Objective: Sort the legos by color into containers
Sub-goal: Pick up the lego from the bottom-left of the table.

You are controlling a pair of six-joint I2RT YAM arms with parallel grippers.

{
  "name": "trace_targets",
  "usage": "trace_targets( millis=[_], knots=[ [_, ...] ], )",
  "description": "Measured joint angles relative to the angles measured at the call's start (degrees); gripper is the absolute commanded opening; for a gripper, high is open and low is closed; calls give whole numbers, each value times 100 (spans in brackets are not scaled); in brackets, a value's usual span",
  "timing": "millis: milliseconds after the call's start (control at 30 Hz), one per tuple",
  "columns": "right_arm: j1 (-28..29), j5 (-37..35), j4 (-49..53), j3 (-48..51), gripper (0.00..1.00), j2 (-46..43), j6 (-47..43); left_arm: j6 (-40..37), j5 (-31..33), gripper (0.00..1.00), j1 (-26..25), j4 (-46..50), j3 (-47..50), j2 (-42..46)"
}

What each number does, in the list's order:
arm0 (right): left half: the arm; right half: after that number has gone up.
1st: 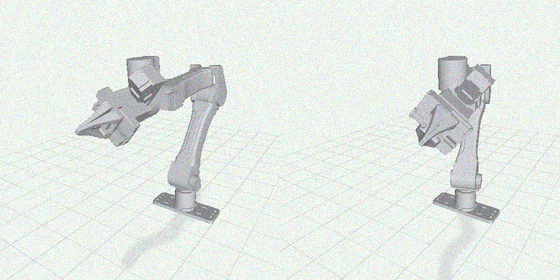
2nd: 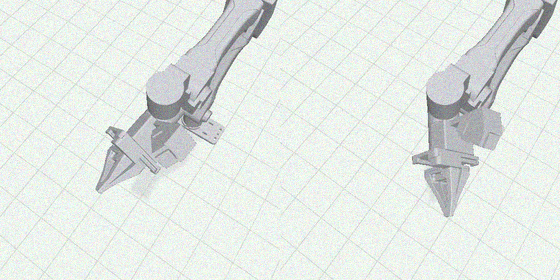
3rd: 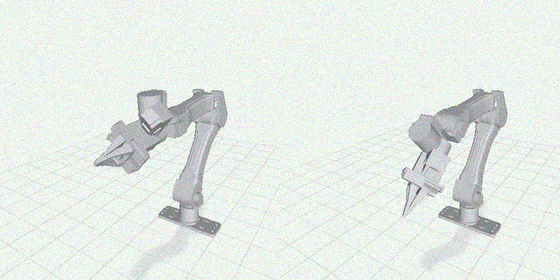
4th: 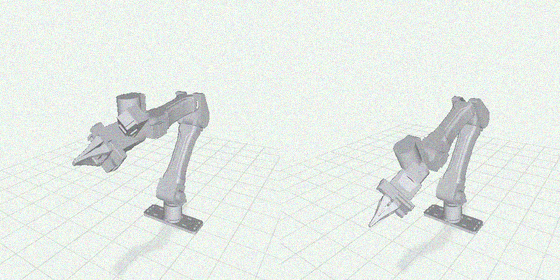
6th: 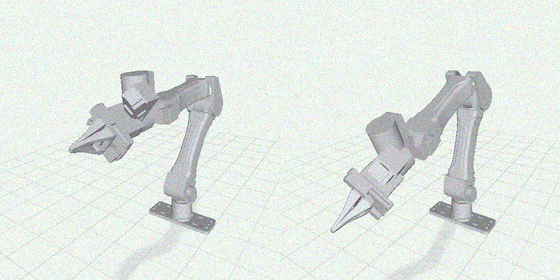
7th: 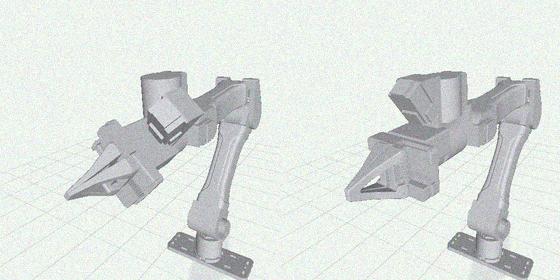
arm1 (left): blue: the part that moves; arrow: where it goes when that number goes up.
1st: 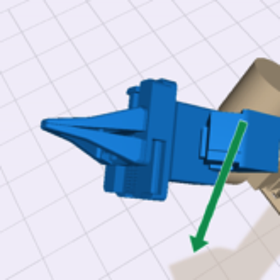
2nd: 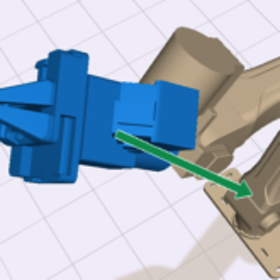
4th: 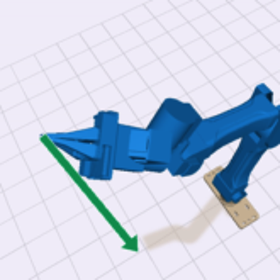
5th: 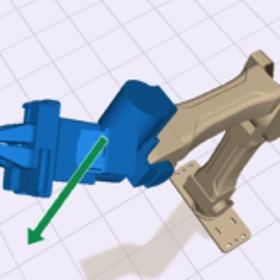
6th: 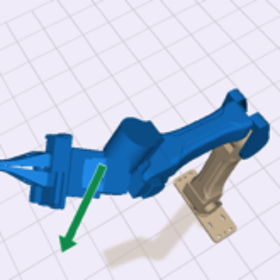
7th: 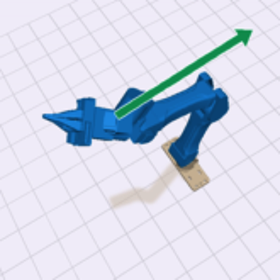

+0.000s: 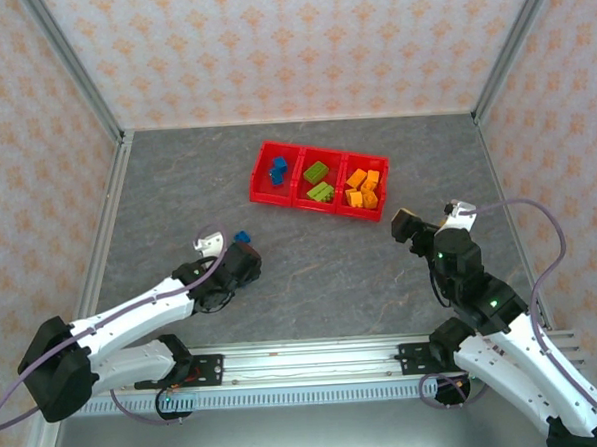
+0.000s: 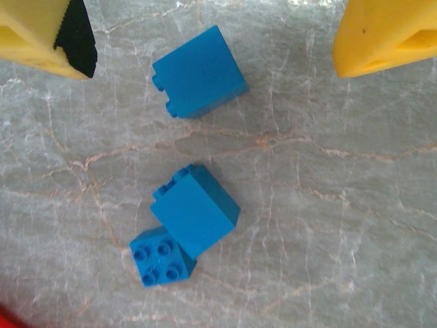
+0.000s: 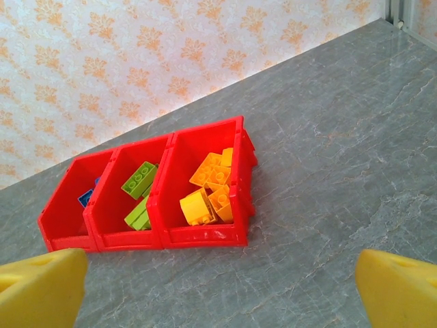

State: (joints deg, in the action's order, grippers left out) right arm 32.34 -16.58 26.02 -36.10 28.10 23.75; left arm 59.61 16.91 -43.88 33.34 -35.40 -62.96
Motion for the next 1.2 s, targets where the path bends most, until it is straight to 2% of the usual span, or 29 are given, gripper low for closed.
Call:
trace_targets(
  millis=[367, 833, 1200],
  knots=[
    [0, 35, -42, 15, 100, 0, -42, 61, -304, 84, -291, 28, 140, -549],
    [0, 55, -42, 15, 100, 2, -42, 186, -280, 76, -291, -452, 83, -1399],
    [9, 57, -44, 17, 100, 2, -42, 138, 4, 68, -291, -625, -247, -2000]
  ],
)
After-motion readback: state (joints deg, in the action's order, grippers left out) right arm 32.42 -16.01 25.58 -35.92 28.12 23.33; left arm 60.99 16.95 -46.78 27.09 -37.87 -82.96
